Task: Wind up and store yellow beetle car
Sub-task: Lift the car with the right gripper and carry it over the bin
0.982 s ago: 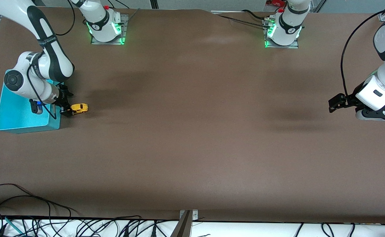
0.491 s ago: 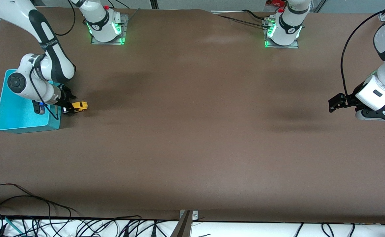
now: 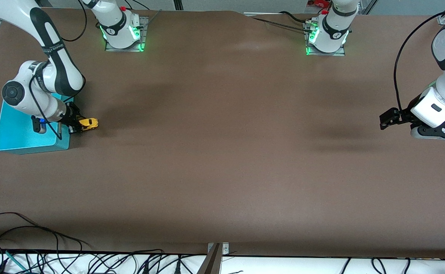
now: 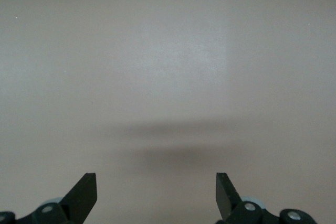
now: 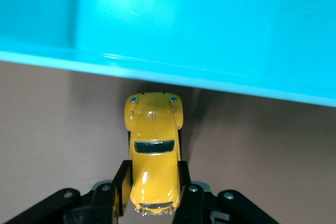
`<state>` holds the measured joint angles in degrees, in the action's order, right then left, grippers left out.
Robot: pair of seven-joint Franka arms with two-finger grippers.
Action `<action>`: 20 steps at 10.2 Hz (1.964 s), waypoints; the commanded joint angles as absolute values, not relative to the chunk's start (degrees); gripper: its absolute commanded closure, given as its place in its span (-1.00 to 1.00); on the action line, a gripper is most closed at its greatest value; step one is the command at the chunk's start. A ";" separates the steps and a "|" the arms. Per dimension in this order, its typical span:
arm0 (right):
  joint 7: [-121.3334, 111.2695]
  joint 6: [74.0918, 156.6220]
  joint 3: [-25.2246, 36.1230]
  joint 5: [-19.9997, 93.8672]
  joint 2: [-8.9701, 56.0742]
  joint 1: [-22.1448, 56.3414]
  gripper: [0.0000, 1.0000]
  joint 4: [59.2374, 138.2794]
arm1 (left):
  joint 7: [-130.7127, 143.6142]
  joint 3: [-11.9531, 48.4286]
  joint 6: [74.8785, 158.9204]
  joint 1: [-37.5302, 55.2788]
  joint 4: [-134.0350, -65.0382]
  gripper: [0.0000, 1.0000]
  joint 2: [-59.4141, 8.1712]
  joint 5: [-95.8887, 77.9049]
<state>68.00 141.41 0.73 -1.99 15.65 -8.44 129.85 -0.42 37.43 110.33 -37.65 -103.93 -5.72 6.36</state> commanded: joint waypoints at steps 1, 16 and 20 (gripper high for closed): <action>73.01 140.28 -0.09 -2.55 13.63 -8.96 1.00 127.36 | -2.29 37.44 109.42 -38.14 -103.45 -1.00 -5.54 4.66; 67.55 119.10 4.48 -18.02 13.45 -10.62 1.00 117.22 | -5.16 37.44 109.42 -38.32 -103.27 -1.00 -5.80 4.48; 52.50 119.53 6.50 -18.02 16.34 -16.42 1.00 120.05 | -6.06 37.53 107.67 -38.41 -103.45 -1.00 -5.27 1.78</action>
<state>57.23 119.33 6.67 -17.09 16.13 -14.23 119.40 -3.69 37.40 109.12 -37.73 -103.92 -5.86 5.44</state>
